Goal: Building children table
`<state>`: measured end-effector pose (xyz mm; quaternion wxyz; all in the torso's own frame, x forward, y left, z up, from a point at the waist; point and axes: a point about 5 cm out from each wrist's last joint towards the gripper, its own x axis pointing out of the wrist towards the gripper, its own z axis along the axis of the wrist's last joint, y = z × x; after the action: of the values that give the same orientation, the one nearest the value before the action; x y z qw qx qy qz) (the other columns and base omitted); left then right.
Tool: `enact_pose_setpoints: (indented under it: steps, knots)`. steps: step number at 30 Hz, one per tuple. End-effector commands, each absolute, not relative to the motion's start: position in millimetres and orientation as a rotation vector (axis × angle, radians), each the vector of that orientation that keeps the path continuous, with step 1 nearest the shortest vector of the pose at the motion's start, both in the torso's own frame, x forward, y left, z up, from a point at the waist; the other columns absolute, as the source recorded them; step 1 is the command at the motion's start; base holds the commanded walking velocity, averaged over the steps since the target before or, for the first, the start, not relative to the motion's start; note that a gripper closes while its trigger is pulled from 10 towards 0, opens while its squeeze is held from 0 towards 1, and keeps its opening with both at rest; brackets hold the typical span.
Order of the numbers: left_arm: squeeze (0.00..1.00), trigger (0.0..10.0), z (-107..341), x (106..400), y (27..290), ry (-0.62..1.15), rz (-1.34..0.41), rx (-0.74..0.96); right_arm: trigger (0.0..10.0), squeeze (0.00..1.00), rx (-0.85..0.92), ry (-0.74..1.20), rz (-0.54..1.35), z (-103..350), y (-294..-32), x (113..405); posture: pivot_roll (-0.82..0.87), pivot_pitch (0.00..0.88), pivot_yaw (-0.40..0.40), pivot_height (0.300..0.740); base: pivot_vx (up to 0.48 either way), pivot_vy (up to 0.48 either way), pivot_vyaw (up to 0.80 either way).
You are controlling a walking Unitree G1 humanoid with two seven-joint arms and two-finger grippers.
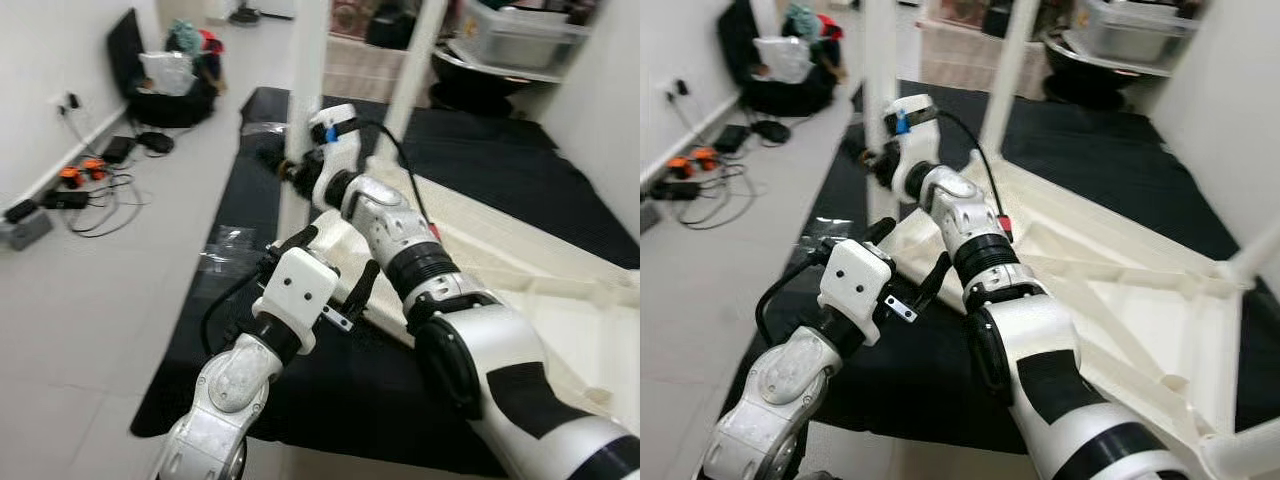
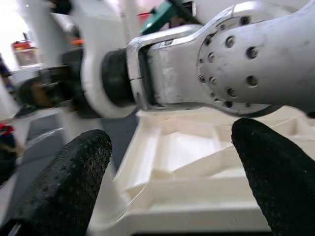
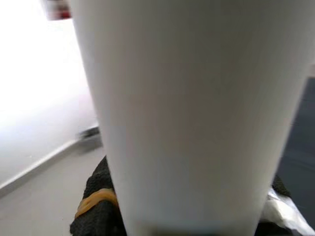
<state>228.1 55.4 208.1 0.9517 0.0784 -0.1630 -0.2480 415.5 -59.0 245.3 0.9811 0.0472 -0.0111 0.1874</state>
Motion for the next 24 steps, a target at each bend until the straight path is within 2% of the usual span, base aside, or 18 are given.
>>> enact_pose_setpoints:
  steps: [1, 2, 8, 12, 13, 14, 15, 21, 24]
  knots:
    - [0.0, 10.0, 209, 227, 54, -0.34, -0.51, 0.149, 0.0, 0.0, 0.051, 0.05, 0.183, 234, -84, 420, 0.08, 0.042, -0.144, 0.74, 0.0, 0.0, 0.0]
    - [0.0, 10.0, 209, 228, 52, -0.343, -0.514, 0.148, 0.0, 0.0, 0.049, 0.036, 0.002, 237, -91, 419, 0.08, 0.041, -0.139, 0.74, 0.0, 0.0, 0.0]
    - [0.0, 10.0, 210, 229, 52, -0.347, -0.516, 0.147, 0.0, 0.0, 0.082, 0.007, -0.131, 243, -88, 416, 0.08, 0.039, -0.141, 0.74, 0.0, 0.0, 0.0]
    - [0.0, 10.0, 209, 229, 53, -0.346, -0.511, 0.15, 0.0, 0.0, 0.154, 0.006, -0.163, 246, -67, 411, 0.09, 0.04, -0.146, 0.74, 0.0, 0.0, 0.0]
    - [0.0, 10.0, 209, 229, 53, -0.345, -0.509, 0.15, 2.9, 0.0, 0.16, 0.009, -0.139, 246, -59, 411, 0.09, 0.039, -0.147, 0.74, 0.0, 0.0, 0.0]
    - [0.0, 10.0, 209, 229, 53, -0.345, -0.509, 0.15, 2.9, 0.0, 0.16, 0.009, -0.139, 246, -59, 411, 0.09, 0.039, -0.147, 0.74, 0.0, 0.0, 0.0]
    - [0.0, 10.0, 209, 229, 53, -0.344, -0.507, 0.151, 10.0, 1.0, 0.176, 0.008, -0.072, 249, -45, 409, 0.09, 0.04, -0.148, 0.74, 0.0, 0.0, 0.0]
    - [0.0, 10.0, 209, 229, 54, -0.343, -0.506, 0.151, 10.0, 1.0, 0.166, -0.02, -0.073, 254, -39, 407, 0.09, 0.04, -0.148, 0.74, 0.0, 0.0, 0.0]
    - [0.0, 10.0, 209, 229, 54, -0.343, -0.505, 0.15, 10.0, 1.0, 0.186, -0.077, -0.094, 260, -48, 404, 0.08, 0.04, -0.147, 0.74, 0.0, 0.0, 0.0]
